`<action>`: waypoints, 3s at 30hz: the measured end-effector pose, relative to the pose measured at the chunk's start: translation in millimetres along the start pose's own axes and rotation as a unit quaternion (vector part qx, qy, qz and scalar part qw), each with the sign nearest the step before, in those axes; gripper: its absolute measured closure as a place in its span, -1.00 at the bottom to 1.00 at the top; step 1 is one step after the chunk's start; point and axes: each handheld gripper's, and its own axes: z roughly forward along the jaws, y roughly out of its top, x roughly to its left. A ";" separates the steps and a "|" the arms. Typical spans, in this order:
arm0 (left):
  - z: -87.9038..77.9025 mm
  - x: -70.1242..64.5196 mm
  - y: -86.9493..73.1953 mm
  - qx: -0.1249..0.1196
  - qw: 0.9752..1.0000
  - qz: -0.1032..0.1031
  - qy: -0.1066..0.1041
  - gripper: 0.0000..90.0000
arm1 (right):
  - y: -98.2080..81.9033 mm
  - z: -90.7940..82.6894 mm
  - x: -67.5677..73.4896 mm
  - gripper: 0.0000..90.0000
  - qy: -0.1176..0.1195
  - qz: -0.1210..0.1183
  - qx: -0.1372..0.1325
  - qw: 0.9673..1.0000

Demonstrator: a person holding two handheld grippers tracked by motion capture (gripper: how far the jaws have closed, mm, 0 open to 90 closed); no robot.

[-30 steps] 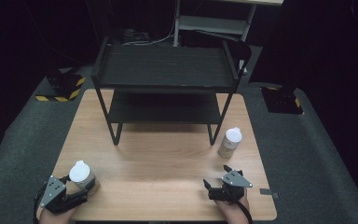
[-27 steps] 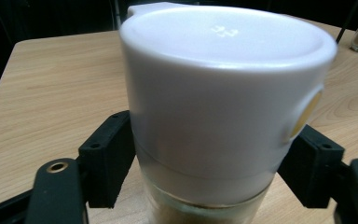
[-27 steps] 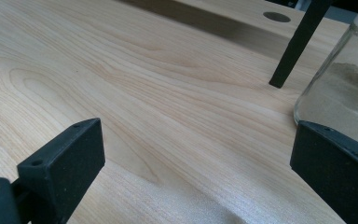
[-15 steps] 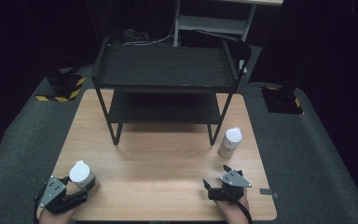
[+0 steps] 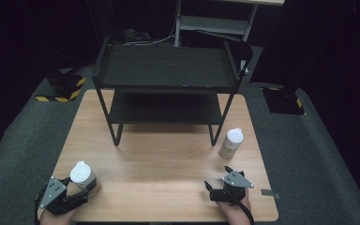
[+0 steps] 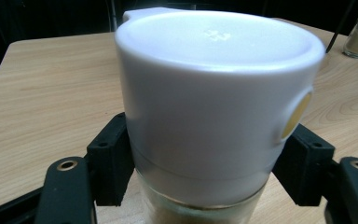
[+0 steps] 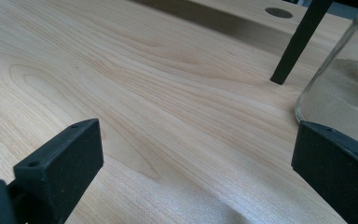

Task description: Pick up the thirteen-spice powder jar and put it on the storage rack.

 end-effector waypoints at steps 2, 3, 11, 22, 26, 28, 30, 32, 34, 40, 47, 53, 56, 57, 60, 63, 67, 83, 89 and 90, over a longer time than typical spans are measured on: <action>-1.6 0.1 2.8 -0.005 1.000 -0.003 -0.003 -0.32 | -0.5 -0.2 -0.3 -0.96 0.001 0.001 -0.001 1.000; -1.6 0.1 2.8 -0.005 1.000 -0.003 -0.003 -0.32 | -0.5 -0.2 -0.3 -0.96 0.001 0.001 -0.001 1.000; -2.4 -1.5 21.1 -0.019 1.000 0.015 -0.014 -0.32 | -1.3 -0.7 -1.7 -0.96 0.003 0.004 -0.003 1.000; -3.9 -5.3 52.7 -0.043 0.998 0.033 -0.035 -0.32 | -1.4 -0.5 -3.1 -0.96 0.006 0.003 -0.004 1.000; -0.1 -5.6 63.6 -0.056 0.997 0.028 -0.049 -0.32 | -1.8 -0.6 -3.3 -0.96 0.006 0.005 -0.005 1.000; 0.9 -5.8 66.1 -0.058 0.997 0.027 -0.052 -0.32 | -1.8 -0.6 -3.4 -0.96 0.006 0.005 -0.005 1.000; 2.3 -6.5 69.3 -0.062 0.996 0.024 -0.054 -0.32 | -1.8 -0.6 -3.4 -0.96 0.006 0.005 -0.005 1.000; 3.9 -7.1 73.9 -0.065 0.996 0.027 -0.056 -0.32 | -1.9 -0.6 -3.5 -0.96 0.006 0.005 -0.005 1.000; 5.0 -8.3 78.8 -0.066 0.996 0.032 -0.056 -0.32 | -2.0 -0.7 -3.5 -0.96 0.006 0.005 -0.006 1.000; 10.0 -11.3 99.2 -0.078 0.994 0.045 -0.058 -0.32 | -1.9 -0.7 -3.6 -0.96 0.006 0.006 -0.005 1.000; 14.0 -13.4 114.2 -0.088 0.993 0.051 -0.059 -0.32 | -2.2 -0.7 -4.1 -0.96 0.007 0.007 -0.006 1.000; 19.1 -16.9 129.0 -0.099 0.992 0.058 -0.058 -0.32 | -2.2 -0.7 -4.6 -0.96 0.008 0.008 -0.006 1.000; 23.4 -18.7 138.7 -0.105 0.991 0.060 -0.061 -0.32 | -2.4 -0.9 -4.7 -0.96 0.008 0.009 -0.007 1.000; 24.4 -19.3 141.2 -0.107 0.991 0.060 -0.061 -0.32 | -2.4 -0.9 -4.7 -0.96 0.008 0.009 -0.006 1.000; 26.5 -19.8 146.8 -0.110 0.990 0.062 -0.063 -0.32 | -2.2 -0.7 -4.7 -0.96 0.008 0.008 -0.006 1.000; 29.2 -21.0 154.0 -0.114 0.990 0.061 -0.063 -0.32 | -2.1 -0.7 -4.6 -0.96 0.008 0.008 -0.006 1.000; 33.1 -23.1 166.6 -0.120 0.989 0.065 -0.064 -0.32 | -2.3 -0.8 -5.0 -0.96 0.009 0.008 -0.006 1.000; 41.4 -22.8 201.6 -0.136 0.987 0.062 -0.065 -0.32 | -2.8 -1.0 -5.6 -0.96 0.010 0.008 -0.008 1.000; 45.8 -21.4 219.5 -0.142 0.986 0.060 -0.062 -0.32 | -2.8 -0.9 -5.8 -0.96 0.011 0.009 -0.008 1.000; 45.8 -21.4 219.5 -0.142 0.986 0.060 -0.062 -0.32 | -2.8 -0.9 -5.8 -0.96 0.011 0.008 -0.008 1.000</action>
